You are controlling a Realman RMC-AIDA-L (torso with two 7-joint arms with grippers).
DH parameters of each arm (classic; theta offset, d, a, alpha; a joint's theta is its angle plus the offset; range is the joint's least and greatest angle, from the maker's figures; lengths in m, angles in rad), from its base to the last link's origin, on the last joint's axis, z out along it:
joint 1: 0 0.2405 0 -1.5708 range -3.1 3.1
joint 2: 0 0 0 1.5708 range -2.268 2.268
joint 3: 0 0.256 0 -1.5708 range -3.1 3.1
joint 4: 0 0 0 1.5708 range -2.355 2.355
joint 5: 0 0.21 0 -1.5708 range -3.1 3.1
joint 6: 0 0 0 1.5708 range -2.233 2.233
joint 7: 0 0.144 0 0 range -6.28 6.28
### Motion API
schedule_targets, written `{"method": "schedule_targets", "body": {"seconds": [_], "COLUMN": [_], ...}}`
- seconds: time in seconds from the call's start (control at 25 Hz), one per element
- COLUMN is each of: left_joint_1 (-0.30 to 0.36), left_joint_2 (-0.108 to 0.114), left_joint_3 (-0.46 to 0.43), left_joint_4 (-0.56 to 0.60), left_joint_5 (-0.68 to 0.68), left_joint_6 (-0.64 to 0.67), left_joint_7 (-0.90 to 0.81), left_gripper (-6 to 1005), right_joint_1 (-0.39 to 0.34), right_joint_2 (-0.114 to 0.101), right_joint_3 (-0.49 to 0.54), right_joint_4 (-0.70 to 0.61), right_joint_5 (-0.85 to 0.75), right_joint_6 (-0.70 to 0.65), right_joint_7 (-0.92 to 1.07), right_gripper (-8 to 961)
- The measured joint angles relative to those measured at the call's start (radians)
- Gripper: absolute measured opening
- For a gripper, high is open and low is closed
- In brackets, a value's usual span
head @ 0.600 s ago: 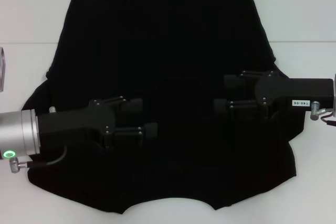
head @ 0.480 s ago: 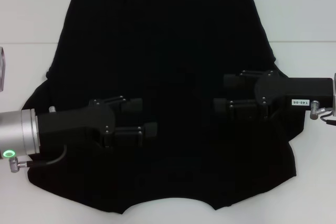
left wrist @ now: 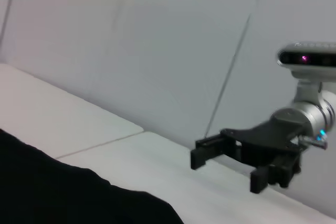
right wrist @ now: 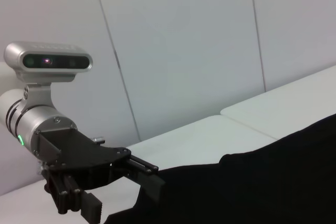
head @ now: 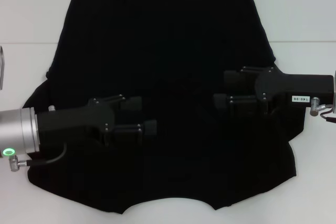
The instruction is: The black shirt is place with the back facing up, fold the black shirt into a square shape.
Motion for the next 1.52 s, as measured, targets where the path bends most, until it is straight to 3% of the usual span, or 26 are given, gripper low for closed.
{"method": "schedule_targets", "body": {"seconds": [0.16, 0.4, 0.64, 1.0, 1.28, 1.52], "left_joint_1": [0.000, 0.023, 0.073, 0.071, 0.021, 0.005], "left_joint_2": [0.003, 0.022, 0.047, 0.055, 0.066, 0.058], "left_joint_3": [-0.035, -0.167, -0.233, -0.235, -0.213, -0.093], "left_joint_4": [0.000, 0.014, 0.135, 0.336, 0.352, 0.350], "left_joint_5": [-0.017, 0.001, 0.098, 0.342, 0.512, 0.580], "left_joint_6": [-0.011, -0.109, -0.178, -0.230, -0.286, -0.338], "left_joint_7": [-0.068, -0.220, -0.385, -0.524, -0.596, -0.679], "left_gripper": [860, 860, 859, 860, 859, 859], "right_joint_1": [0.001, 0.003, 0.016, 0.030, 0.034, 0.028], "right_joint_2": [0.003, 0.019, 0.035, 0.049, 0.045, 0.040], "right_joint_3": [0.000, 0.000, 0.000, -0.008, -0.026, -0.043], "right_joint_4": [0.004, 0.006, 0.007, 0.009, 0.008, 0.002], "right_joint_5": [0.012, 0.032, 0.044, 0.069, 0.063, 0.064], "right_joint_6": [0.007, 0.024, 0.041, 0.072, 0.041, 0.041], "right_joint_7": [-0.001, 0.000, 0.009, 0.011, 0.045, 0.070], "right_gripper": [852, 853, 853, 853, 853, 853]}}
